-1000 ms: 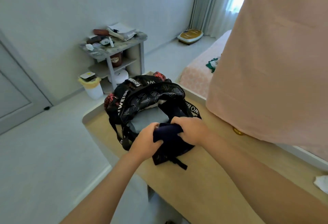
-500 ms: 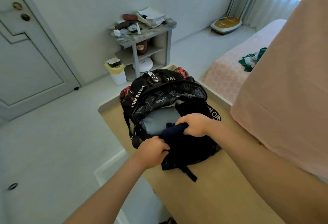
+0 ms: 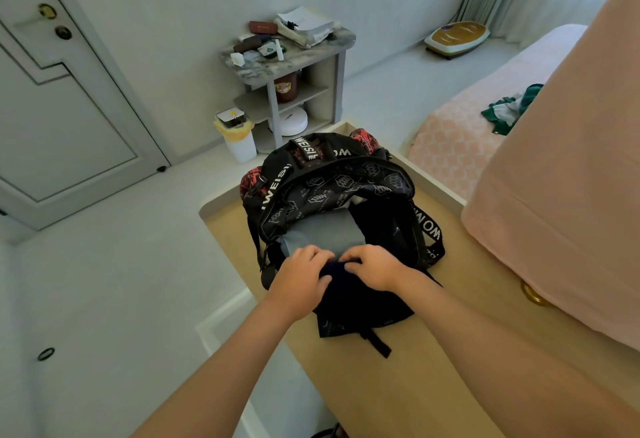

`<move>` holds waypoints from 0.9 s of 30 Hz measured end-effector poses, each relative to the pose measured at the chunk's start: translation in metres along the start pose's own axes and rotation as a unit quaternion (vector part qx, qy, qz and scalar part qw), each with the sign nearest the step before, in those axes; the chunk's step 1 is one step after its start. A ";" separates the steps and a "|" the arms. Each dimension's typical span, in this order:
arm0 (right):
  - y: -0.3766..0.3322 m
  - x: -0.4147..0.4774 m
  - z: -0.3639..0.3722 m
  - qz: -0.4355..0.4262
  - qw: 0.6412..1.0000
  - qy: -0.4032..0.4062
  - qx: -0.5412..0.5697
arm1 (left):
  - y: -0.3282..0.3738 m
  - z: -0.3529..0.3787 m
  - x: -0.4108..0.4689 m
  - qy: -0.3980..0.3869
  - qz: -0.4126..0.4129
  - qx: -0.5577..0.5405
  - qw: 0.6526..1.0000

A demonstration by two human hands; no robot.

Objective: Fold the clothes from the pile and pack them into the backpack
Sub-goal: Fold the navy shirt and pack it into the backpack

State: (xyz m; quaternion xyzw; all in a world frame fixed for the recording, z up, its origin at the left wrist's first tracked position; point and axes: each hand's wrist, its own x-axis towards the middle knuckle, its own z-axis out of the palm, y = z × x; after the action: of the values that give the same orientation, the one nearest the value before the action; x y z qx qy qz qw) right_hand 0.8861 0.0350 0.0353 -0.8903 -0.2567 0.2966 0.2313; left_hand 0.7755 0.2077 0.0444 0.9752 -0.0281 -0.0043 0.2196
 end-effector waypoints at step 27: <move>0.009 -0.051 0.047 0.007 0.987 0.093 -0.129 | 0.017 0.007 0.039 -0.167 -0.003 0.108 0.980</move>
State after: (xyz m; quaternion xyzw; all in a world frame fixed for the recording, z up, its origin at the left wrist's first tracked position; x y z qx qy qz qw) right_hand 0.8232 0.0108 0.0172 -0.9382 -0.2637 0.1787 0.1350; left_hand 0.8131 0.1873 0.0457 0.9788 -0.0619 -0.1645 0.1052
